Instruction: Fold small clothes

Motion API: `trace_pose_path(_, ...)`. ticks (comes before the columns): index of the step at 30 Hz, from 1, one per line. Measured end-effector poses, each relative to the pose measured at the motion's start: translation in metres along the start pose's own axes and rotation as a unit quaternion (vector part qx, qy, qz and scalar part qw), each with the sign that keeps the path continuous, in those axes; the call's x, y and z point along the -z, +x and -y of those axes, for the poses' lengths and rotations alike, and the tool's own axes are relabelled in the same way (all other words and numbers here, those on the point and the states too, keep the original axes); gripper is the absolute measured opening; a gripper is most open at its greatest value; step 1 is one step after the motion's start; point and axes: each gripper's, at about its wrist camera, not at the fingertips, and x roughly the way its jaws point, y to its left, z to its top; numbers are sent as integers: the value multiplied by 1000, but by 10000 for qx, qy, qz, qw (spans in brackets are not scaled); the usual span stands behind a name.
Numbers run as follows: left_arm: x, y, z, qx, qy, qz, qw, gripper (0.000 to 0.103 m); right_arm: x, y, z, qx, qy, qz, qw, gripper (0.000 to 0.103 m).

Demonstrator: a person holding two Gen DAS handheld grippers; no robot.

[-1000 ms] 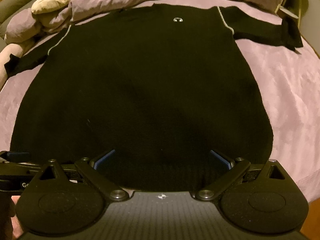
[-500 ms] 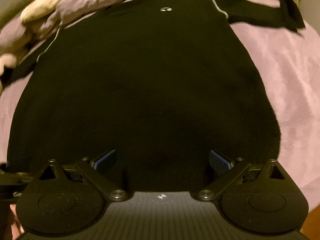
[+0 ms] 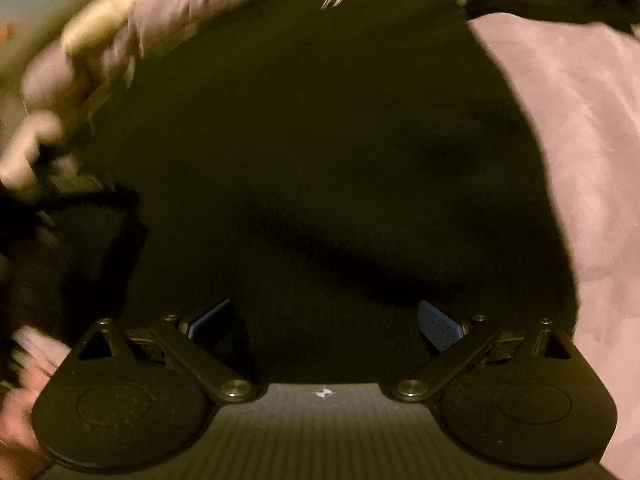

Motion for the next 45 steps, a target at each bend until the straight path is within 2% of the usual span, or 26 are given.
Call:
trace_pose_path(1, -4, 3, 1, -4, -83, 101, 9999, 103, -11, -10, 15, -202, 334, 195, 9990, 99)
trace_pose_path(3, -11, 7, 3, -55, -159, 409, 9990, 103, -34, -30, 46, -227, 816, 766, 9935, 99)
trace_pose_path(5, -17, 14, 5, -151, -130, 859, 9961, 103, -60, -48, 80, 29, 1207, 1517, 9810, 99)
trace_pose_path(6, -19, 19, 6, -181, -103, 1087, 9939, 103, -76, -55, 99, 269, 1403, 1926, 9708, 98)
trace_pose_path(7, -20, 26, 6, -237, -115, 1316, 9910, 103, -88, -59, 114, 456, 1516, 2174, 9631, 92)
trace_pose_path(8, -20, 33, 5, -277, -170, 1415, 9894, 103, -103, -60, 130, 655, 1663, 2387, 9545, 81)
trace_pose_path(9, -20, 42, 3, -319, -260, 1437, 9888, 103, -118, -61, 146, 827, 1847, 2529, 9461, 78)
trace_pose_path(10, -19, 51, -1, -316, -397, 1439, 9883, 103, -131, -60, 160, 897, 2051, 2614, 9389, 76)
trace_pose_path(11, -16, 57, -7, -150, -601, 1568, 9857, 103, -143, -60, 176, 882, 2249, 2711, 9317, 75)
trace_pose_path(13, -5, 61, -14, 47, -852, 1995, 9762, 103, -161, -61, 202, 692, 2552, 3045, 9151, 73)
trace_pose_path(15, 0, 62, -11, 8, -768, 2192, 9726, 103, -183, -62, 215, 664, 2758, 3367, 8979, 73)
trace_pose_path(19, 0, 63, -12, 29, -771, 2265, 9710, 103, -217, -56, 244, 234, 3230, 3634, 8735, 75)
trace_pose_path(21, 1, 62, -13, 46, -776, 2291, 9703, 103, -230, -42, 261, -128, 3777, 3631, 8517, 75)
trace_pose_path(24, 2, 63, -14, 74, -784, 2308, 9698, 103, -241, -23, 282, -229, 4447, 3582, 8206, 74)
trace_pose_path(26, 3, 63, -15, 87, -786, 2321, 9695, 103, -240, -12, 295, -237, 4888, 3563, 7960, 61)
trace_pose_path(27, 4, 64, -15, 89, -783, 2323, 9694, 103, -238, -8, 301, -257, 5109, 3570, 7816, 59)
trace_pose_path(28, 4, 64, -15, 91, -782, 2329, 9693, 103, -241, -5, 306, -279, 5247, 3560, 7727, 53)
trace_pose_path(29, 4, 64, -16, 99, -784, 2337, 9691, 103, -239, -5, 309, -282, 5348, 3594, 7642, 42)
trace_pose_path(30, 5, 64, -16, 109, -789, 2341, 9689, 103, -239, -6, 310, -268, 5326, 3665, 7625, 37)
trace_pose_path(32, 4, 64, -16, 118, -791, 2344, 9688, 103, -246, -10, 307, -119, 5087, 3681, 7782, 16)
trace_pose_path(33, 4, 64, -16, 120, -794, 2341, 9689, 103, -250, -14, 302, 11, 4915, 3696, 7886, 16)
trace_pose_path(36, 4, 64, -17, 135, -787, 2315, 9696, 103, -263, -37, 274, 785, 4283, 3809, 8157, 13)
trace_pose_path(39, 0, 62, -15, 93, -687, 2214, 9727, 103, -276, -62, 230, 1170, 3457, 3992, 8411, 12)
trace_pose_path(42, -3, 56, -14, 72, -504, 2081, 9768, 103, -293, -78, 158, 1391, 2224, 4165, 8705, 12)
trace_pose_path(45, -3, 44, -26, 143, -639, 1823, 9811, 103, -297, -81, 68, 1199, 1011, 4224, 8927, 12)
